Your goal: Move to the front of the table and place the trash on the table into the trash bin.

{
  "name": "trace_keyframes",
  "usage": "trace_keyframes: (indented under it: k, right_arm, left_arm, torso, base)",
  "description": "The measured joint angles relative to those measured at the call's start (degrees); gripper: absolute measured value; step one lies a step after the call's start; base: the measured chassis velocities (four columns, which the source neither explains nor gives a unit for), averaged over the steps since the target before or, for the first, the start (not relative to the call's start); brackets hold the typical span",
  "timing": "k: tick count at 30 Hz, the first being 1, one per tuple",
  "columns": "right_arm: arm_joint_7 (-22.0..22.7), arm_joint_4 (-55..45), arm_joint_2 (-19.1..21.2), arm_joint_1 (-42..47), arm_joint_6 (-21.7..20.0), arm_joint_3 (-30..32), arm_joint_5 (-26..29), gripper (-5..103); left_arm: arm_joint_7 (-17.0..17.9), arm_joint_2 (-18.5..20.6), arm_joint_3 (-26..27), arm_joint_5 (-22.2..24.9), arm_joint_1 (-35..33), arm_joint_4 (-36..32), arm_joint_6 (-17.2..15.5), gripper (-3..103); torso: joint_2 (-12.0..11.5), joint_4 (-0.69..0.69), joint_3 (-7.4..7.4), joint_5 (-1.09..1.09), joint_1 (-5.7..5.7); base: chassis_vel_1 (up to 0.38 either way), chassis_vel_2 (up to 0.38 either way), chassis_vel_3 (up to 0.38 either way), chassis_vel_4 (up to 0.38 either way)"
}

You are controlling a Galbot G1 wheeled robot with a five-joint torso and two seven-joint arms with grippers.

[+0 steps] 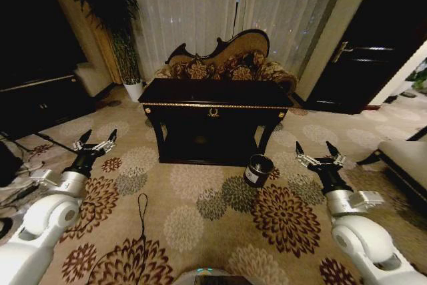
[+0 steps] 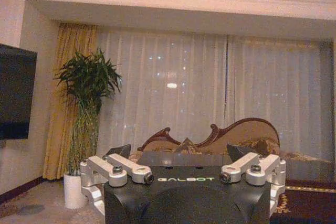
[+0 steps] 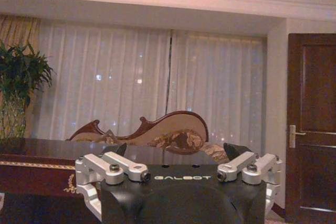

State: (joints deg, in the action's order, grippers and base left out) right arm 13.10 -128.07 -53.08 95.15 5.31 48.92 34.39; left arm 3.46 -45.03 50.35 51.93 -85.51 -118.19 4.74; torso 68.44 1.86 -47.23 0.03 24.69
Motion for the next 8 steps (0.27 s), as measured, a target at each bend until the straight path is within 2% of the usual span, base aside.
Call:
trace_keyframes:
  k: [8]
  right_arm:
    - [0.00, 0.00, 0.00, -0.01, 0.00, 0.00, 0.00, 100]
  left_arm:
    - [0.00, 0.00, 0.00, 0.00, 0.00, 0.00, 0.00, 100]
  torso:
    - [-0.01, -0.02, -0.02, -0.02, 0.03]
  base:
    - [0.202, -0.218, -0.184, 0.213]
